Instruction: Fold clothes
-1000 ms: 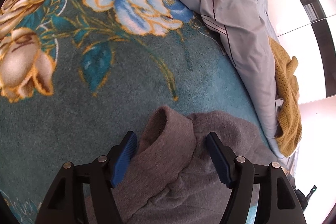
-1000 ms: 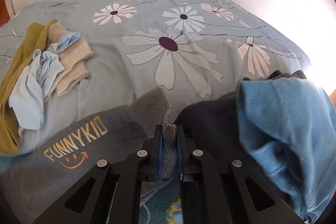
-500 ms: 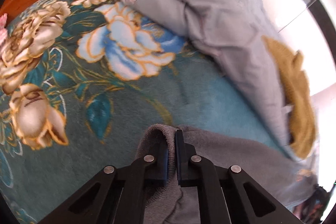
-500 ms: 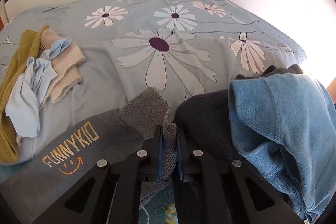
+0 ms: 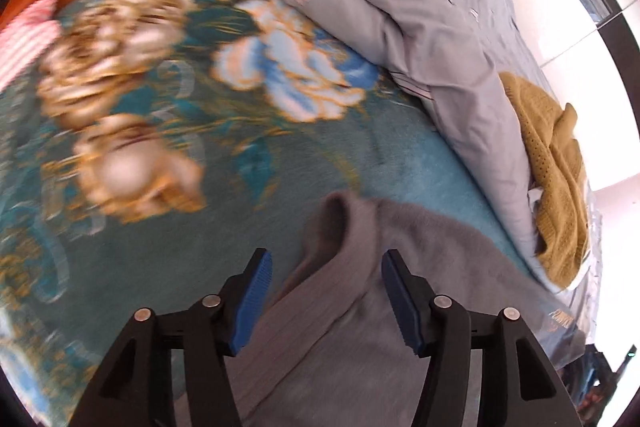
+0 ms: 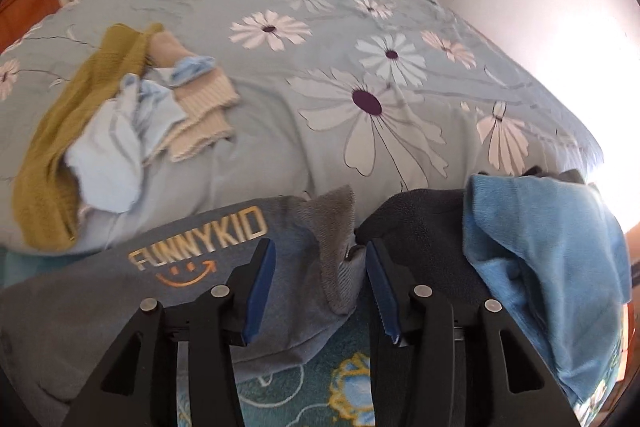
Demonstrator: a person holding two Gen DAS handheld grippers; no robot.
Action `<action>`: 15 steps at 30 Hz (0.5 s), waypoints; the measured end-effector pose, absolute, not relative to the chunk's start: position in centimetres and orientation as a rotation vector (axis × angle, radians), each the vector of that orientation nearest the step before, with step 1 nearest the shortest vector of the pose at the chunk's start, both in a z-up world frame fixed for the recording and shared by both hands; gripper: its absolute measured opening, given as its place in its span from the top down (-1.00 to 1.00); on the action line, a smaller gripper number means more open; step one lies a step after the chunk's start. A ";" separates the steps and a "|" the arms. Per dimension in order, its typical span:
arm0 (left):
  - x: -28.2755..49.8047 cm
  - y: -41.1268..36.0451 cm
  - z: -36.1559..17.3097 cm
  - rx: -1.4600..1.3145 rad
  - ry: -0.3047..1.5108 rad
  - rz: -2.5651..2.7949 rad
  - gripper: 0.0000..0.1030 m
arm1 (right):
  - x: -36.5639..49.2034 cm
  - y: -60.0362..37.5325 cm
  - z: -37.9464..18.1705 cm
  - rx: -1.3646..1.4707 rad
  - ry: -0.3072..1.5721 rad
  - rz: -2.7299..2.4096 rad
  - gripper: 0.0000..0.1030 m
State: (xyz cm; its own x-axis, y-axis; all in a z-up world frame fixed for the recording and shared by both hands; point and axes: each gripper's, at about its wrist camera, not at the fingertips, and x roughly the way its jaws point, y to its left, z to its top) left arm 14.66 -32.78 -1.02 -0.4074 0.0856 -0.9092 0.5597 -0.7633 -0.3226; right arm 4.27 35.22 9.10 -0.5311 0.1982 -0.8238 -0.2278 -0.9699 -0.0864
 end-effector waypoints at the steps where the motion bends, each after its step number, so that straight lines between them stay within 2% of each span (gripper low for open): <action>1: 16.2 -32.7 -0.6 1.495 0.868 -2.226 -0.21 | 5.3 34.8 9.8 -1.358 0.051 2.583 -0.02; 7: 23.5 -31.3 -0.9 1.521 0.876 -2.192 -0.21 | 14.7 33.8 10.2 -1.430 0.089 2.660 -0.03; 11: 26.2 -29.9 -1.5 1.529 1.044 -2.181 -0.18 | 21.1 35.2 8.5 -1.516 0.107 2.607 -0.03; 15: 26.7 -28.1 -1.9 1.556 1.027 -2.196 -0.18 | 26.3 38.1 6.5 -1.588 0.268 2.533 -0.03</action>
